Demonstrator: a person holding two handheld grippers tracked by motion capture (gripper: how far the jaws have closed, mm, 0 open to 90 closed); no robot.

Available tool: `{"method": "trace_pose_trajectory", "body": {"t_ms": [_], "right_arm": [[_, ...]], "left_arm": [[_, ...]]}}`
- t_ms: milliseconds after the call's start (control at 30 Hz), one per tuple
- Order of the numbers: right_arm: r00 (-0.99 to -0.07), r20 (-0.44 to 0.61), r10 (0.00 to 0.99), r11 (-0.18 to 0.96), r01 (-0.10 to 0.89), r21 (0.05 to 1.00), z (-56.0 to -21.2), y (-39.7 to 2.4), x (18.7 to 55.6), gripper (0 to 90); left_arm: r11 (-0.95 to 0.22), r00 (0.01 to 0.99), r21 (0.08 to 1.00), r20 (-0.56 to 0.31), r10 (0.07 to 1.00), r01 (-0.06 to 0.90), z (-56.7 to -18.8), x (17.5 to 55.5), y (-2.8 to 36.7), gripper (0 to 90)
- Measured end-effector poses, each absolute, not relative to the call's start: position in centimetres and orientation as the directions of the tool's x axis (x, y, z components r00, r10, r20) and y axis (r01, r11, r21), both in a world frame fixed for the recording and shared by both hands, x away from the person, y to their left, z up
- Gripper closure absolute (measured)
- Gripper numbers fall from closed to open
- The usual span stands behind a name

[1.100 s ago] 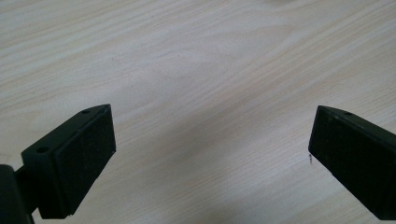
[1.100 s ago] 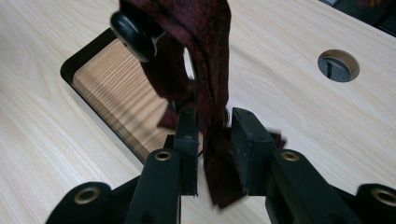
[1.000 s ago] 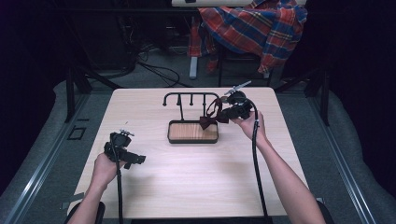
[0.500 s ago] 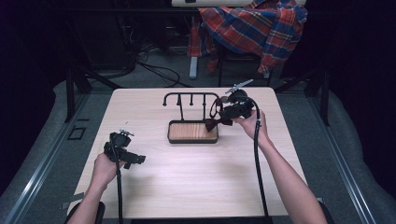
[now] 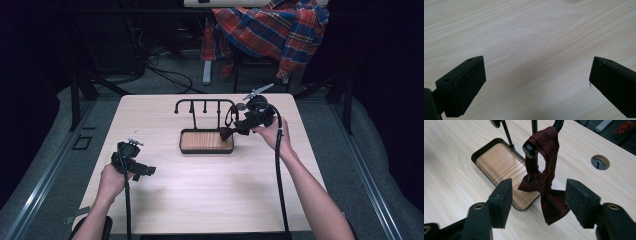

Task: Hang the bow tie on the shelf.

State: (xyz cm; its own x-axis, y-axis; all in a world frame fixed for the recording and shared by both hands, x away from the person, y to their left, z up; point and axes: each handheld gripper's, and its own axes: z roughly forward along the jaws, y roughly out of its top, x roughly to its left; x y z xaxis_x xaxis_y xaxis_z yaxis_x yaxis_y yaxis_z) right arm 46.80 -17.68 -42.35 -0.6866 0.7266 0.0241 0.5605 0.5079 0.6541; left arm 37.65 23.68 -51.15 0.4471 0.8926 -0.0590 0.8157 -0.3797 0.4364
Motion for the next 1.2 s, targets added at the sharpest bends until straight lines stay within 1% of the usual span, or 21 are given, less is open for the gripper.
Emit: {"method": "trace_pose_trajectory", "body": {"t_ms": [133,167,200,267,300,467,833,1200], "right_arm": [[-0.686,0.021,0.728,0.511,0.562,0.650,-41.8,-17.8,46.1,30.9],[-0.686,0.021,0.728,0.511,0.562,0.650,-41.8,-17.8,46.1,30.9],[-0.695,0.015,0.719,0.523,0.556,0.646,-41.5,-18.0,45.8,28.3],[-0.692,0.018,0.722,0.518,0.557,0.649,-41.5,-18.0,45.6,27.1],[-0.695,0.005,0.719,0.529,0.553,0.644,-41.3,-18.0,45.4,23.6],[-0.707,-0.008,0.708,0.549,0.543,0.635,-41.0,-18.3,44.4,17.4],[-0.713,-0.025,0.701,0.568,0.537,0.624,-41.1,-19.2,42.6,14.1],[-0.725,-0.049,0.687,0.608,0.537,0.585,-42.3,-20.1,40.4,9.1]], "left_arm": [[-0.380,0.447,0.436,-0.059,0.892,0.816,-51.1,37.6,23.7,0.7],[-0.380,0.447,0.436,-0.059,0.892,0.816,-51.1,37.6,23.7,0.7],[-0.380,0.447,0.437,-0.059,0.892,0.815,-51.1,37.6,23.7,0.7],[-0.380,0.447,0.436,-0.060,0.892,0.816,-51.1,37.6,23.7,0.7],[-0.379,0.447,0.437,-0.060,0.892,0.816,-51.1,37.6,23.7,0.7],[-0.379,0.448,0.437,-0.062,0.892,0.816,-51.1,37.6,23.7,0.7],[-0.379,0.449,0.440,-0.062,0.891,0.814,-51.1,37.6,23.7,0.7],[-0.383,0.453,0.438,-0.062,0.889,0.813,-51.1,37.6,23.7,0.7]]}}
